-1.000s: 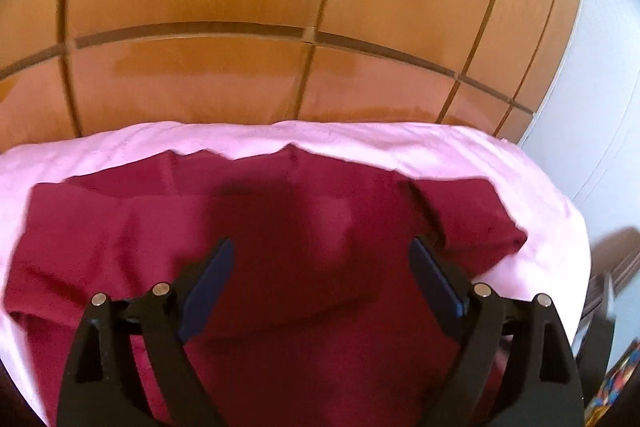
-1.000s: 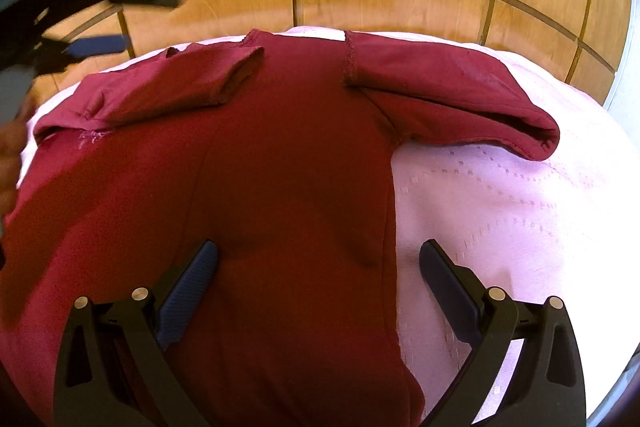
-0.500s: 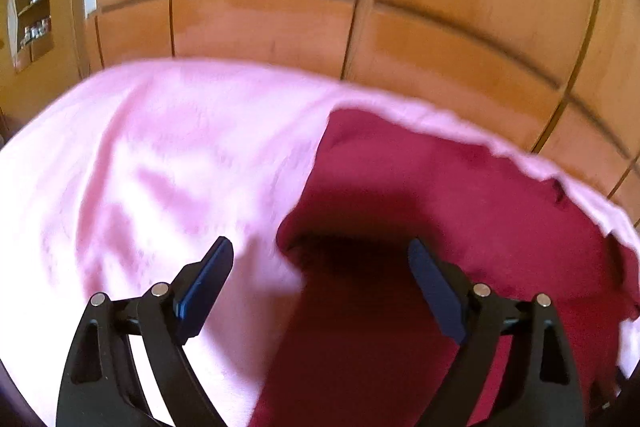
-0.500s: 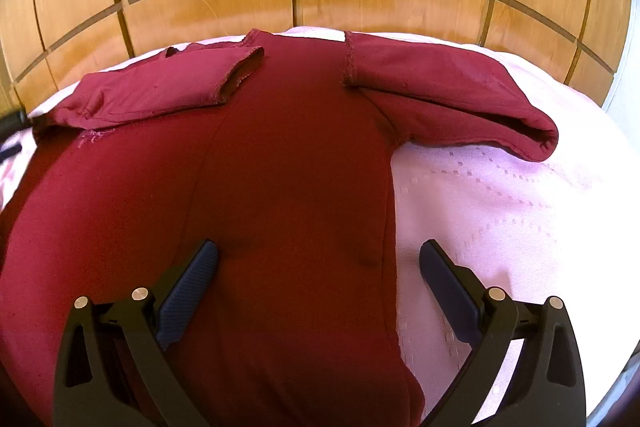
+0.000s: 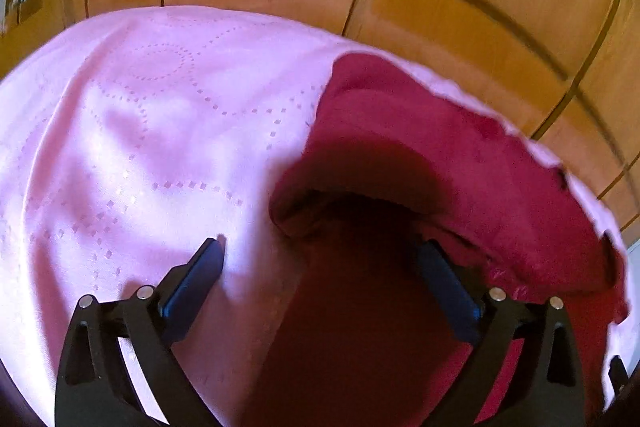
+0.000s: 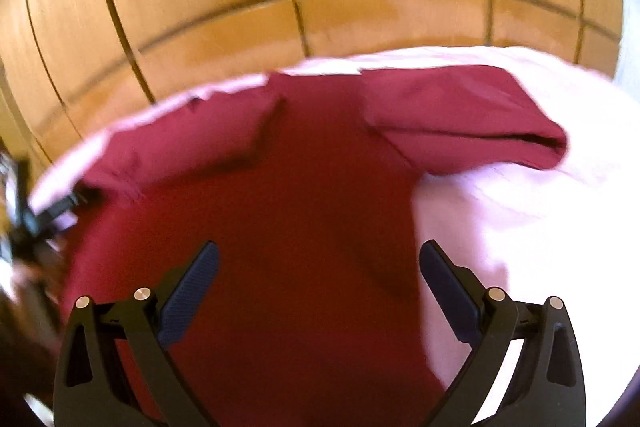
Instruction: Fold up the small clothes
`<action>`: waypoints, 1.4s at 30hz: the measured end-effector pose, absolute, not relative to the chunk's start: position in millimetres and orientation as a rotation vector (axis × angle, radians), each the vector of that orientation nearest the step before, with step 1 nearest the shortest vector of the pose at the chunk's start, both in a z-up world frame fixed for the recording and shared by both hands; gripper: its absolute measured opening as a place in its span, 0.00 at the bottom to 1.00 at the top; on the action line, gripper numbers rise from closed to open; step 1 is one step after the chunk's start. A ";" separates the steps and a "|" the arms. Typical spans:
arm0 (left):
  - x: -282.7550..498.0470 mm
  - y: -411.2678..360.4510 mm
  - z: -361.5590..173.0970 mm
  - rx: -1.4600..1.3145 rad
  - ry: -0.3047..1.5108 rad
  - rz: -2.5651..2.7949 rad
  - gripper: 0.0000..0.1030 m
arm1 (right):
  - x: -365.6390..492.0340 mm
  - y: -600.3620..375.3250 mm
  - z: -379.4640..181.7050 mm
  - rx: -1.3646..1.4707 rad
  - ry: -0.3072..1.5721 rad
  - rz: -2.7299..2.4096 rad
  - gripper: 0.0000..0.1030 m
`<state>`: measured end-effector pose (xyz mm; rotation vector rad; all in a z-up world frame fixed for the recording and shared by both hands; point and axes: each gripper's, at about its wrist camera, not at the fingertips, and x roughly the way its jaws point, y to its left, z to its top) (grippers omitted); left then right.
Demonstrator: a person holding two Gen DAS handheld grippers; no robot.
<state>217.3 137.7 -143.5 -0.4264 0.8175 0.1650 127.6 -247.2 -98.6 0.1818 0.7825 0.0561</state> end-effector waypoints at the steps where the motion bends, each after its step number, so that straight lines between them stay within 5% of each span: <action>1: 207.6 144.0 -145.6 -0.476 0.790 0.153 0.96 | 136.0 -242.9 -94.5 0.207 0.787 0.090 0.84; 4: 195.3 162.9 -151.1 -0.622 0.721 0.133 0.96 | 159.9 -229.9 -92.5 0.231 0.824 0.153 0.68; 11: 196.8 151.7 -157.4 -0.574 0.729 0.159 0.96 | 226.4 -215.8 -118.1 0.356 0.906 0.146 0.59; 13: 200.0 144.3 -159.4 -0.536 0.740 0.178 0.96 | 238.4 -211.3 -125.4 0.359 0.914 0.144 0.29; 16: 203.5 137.5 -162.6 -0.503 0.753 0.196 0.96 | 244.1 -209.8 -121.4 0.309 0.907 0.121 0.07; 23: 211.2 131.2 -167.9 -0.455 0.778 0.221 0.96 | 248.0 -217.8 -130.2 0.237 0.898 0.046 0.07; 24: 210.9 131.5 -168.3 -0.459 0.777 0.218 0.96 | 246.5 -220.4 -132.2 0.259 0.883 0.054 0.08; 26: 209.0 132.9 -168.7 -0.467 0.774 0.214 0.96 | 243.9 -224.8 -130.5 0.296 0.875 0.074 0.25; 27: 209.0 132.7 -168.9 -0.465 0.775 0.215 0.97 | 240.4 -227.6 -128.6 0.316 0.880 0.086 0.51; 28: 209.2 132.4 -169.1 -0.462 0.778 0.216 0.97 | 232.8 -229.9 -124.6 0.321 0.872 0.089 0.66; 33: 209.5 134.2 -168.4 -0.471 0.777 0.208 0.97 | 184.3 -225.1 -106.1 0.092 0.826 -0.001 0.67; 36: 209.3 135.1 -167.4 -0.476 0.783 0.206 0.97 | 158.4 -232.0 -107.8 -0.079 0.820 -0.144 0.87; 42: 192.3 128.0 -156.4 -0.472 0.808 0.157 0.97 | 128.3 -260.7 -120.3 -0.208 0.846 -0.389 0.96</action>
